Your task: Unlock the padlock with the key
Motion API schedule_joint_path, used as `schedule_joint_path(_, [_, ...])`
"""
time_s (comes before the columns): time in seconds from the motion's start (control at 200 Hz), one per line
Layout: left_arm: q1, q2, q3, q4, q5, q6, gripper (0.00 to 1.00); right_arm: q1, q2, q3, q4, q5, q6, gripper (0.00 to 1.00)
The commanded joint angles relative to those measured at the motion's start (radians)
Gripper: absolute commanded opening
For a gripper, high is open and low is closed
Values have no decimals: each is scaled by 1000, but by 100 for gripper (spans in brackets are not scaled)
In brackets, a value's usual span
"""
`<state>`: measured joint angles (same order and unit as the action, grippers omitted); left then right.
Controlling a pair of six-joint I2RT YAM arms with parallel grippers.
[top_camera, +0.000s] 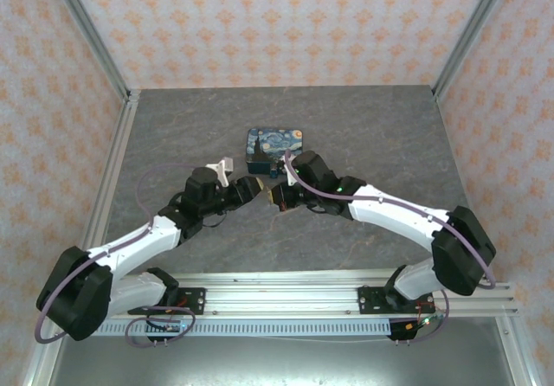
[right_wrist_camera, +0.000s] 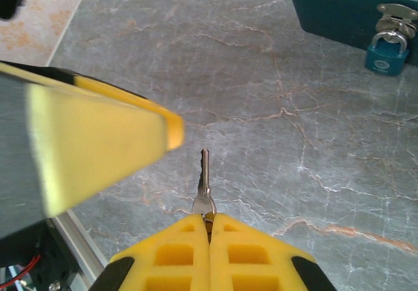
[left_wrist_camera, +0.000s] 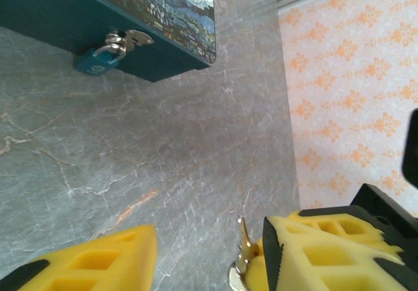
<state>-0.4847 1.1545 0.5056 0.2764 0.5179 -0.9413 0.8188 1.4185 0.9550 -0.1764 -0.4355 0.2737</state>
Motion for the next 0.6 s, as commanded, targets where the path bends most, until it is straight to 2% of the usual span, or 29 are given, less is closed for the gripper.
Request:
schedule_joint_path(0.0, [-6, 20, 36, 62, 48, 20, 43, -1, -39, -22, 39, -25, 7, 0])
schedule_joint_path(0.41, [-6, 51, 47, 115, 91, 19, 33, -1, -54, -30, 42, -42, 3, 0])
schedule_joint_path(0.596, [-5, 54, 45, 124, 105, 16, 34, -1, -52, -32, 51, -50, 7, 0])
